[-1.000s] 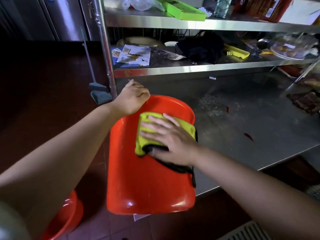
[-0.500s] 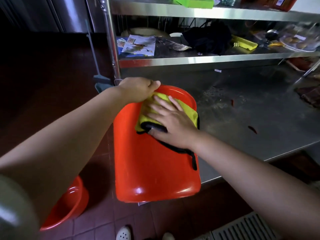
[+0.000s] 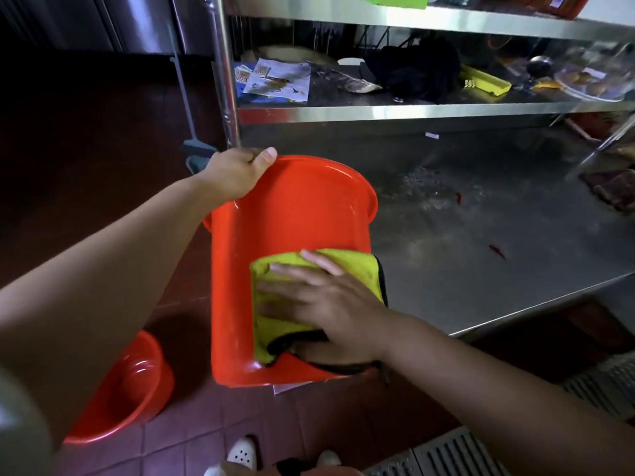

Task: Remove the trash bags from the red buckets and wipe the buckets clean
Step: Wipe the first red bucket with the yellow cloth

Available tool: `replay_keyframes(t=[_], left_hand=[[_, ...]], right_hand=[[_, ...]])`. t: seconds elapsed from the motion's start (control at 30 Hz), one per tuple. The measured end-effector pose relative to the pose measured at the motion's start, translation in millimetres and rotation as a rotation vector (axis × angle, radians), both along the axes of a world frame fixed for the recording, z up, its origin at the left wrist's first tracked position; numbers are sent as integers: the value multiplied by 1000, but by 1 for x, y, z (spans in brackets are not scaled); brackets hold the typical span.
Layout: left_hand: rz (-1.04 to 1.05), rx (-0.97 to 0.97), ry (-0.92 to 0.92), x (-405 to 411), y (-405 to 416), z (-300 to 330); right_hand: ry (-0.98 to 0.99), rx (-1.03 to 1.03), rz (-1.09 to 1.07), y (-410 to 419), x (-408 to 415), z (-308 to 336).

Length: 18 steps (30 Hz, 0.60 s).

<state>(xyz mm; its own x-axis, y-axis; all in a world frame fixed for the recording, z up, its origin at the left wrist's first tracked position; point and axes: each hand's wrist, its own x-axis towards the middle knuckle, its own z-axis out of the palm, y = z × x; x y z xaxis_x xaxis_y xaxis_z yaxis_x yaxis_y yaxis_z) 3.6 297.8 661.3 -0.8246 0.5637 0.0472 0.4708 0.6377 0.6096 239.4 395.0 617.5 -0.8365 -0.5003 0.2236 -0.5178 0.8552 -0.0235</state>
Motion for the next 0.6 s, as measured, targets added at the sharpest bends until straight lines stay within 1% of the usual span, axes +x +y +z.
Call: replay_keyframes(t=[0.13,0.23,0.33,0.43,0.53,0.6], left_hand=[[12,133,-152,-14,-17,-11],[7,244,-239,-18,-20,-16],[15,320,-295,-19,-22,-21],[29,314,-242,-20,-21,-32],[30,303,-189,-15,-18,-34],[-13,338,-229,-13,-19,-32]], right_hand=[[20,-64,-152,17,-57,20],[-29,-123,-323,38,-97,41],[-58,-55,-345,46,-116,45],[-22,-10,-369,35,-108,38],[15,-6,-356,22,-77,29],[28,-43,-302,15,-48,20]])
